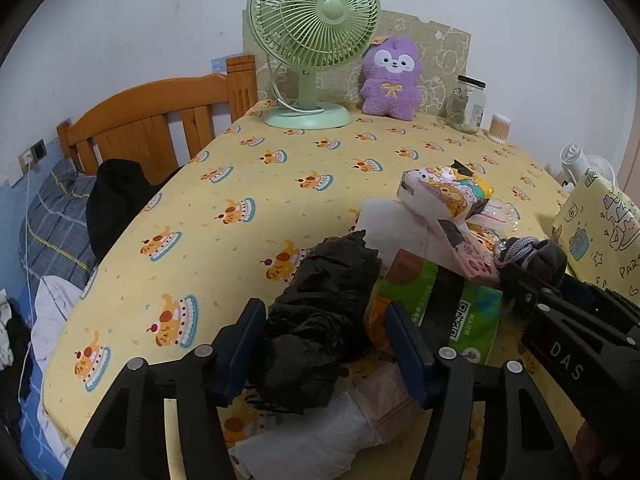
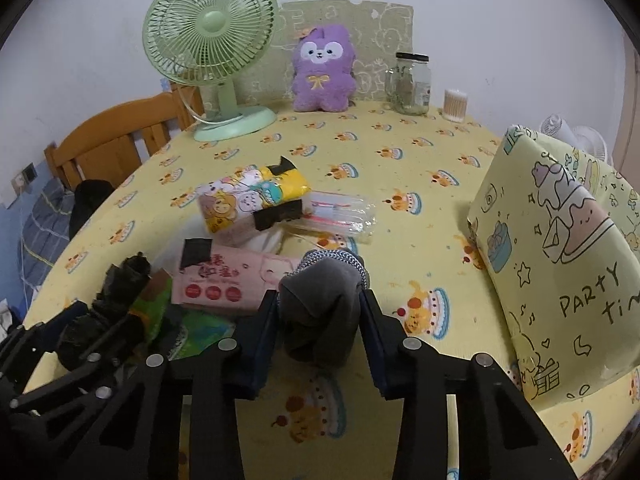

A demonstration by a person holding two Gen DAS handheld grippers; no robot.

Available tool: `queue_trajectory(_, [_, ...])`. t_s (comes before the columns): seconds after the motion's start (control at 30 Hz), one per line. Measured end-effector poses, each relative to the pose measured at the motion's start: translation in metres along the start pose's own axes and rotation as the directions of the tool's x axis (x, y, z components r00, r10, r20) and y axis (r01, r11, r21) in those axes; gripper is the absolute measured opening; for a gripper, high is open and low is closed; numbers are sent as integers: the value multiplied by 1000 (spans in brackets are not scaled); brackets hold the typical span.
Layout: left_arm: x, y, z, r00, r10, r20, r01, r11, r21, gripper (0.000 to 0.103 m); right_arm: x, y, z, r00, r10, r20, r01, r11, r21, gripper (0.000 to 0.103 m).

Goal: Organize soft objects
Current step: 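Grasp the black wrapped bundle with the left tool while the right grasps the grey sock, then lift the black bundle and grey sock and carry them toward the box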

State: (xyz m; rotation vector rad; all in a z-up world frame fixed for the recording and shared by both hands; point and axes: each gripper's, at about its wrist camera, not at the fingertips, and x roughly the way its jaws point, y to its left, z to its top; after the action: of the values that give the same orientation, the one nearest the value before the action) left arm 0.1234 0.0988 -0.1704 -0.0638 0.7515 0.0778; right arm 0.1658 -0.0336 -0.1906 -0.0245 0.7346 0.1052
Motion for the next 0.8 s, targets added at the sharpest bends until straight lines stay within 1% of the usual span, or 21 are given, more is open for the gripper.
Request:
queue_trajectory(0.1, [-5,-2,0,999,48,11,-48,998,33,63,-2,0,1,1000,15,-9,-15,1000,6,39])
queue_trajectory(0.17, [-8,-2,1,999,51,13,-52,998,36,62,-5,-1,2,1000,28,-9,-28,1000,15,38])
queue_trajectory(0.27, [-15,1,2,999,37,20,-38,999,20,62,-14,-3,4,999,31,10,-31,999,26,38])
queue_trajectory(0.37, [-18,4,3,998,54,29,-54,998,24,62,-24,-3,6,999,38,33,-39,999,32,38])
queue_trajectory(0.53, [-6,4,-6,998,60,-17,-60,998,26,62,-33,8,4,997,54,49,-54,999,3,38])
queue_trajectory(0.57, [-5,4,-7,998,59,-21,-59,998,29,58,-32,11,3,998,44,42,-44,999,-8,38])
queue_trajectory(0.63, [-3,3,-9,998,58,-29,-57,998,38,43,-30,14,2,999,45,29,-45,999,-7,38])
queue_trajectory(0.8, [-8,3,-7,999,26,-29,-25,999,32,37,-39,19,0,998,45,42,-45,999,-11,38])
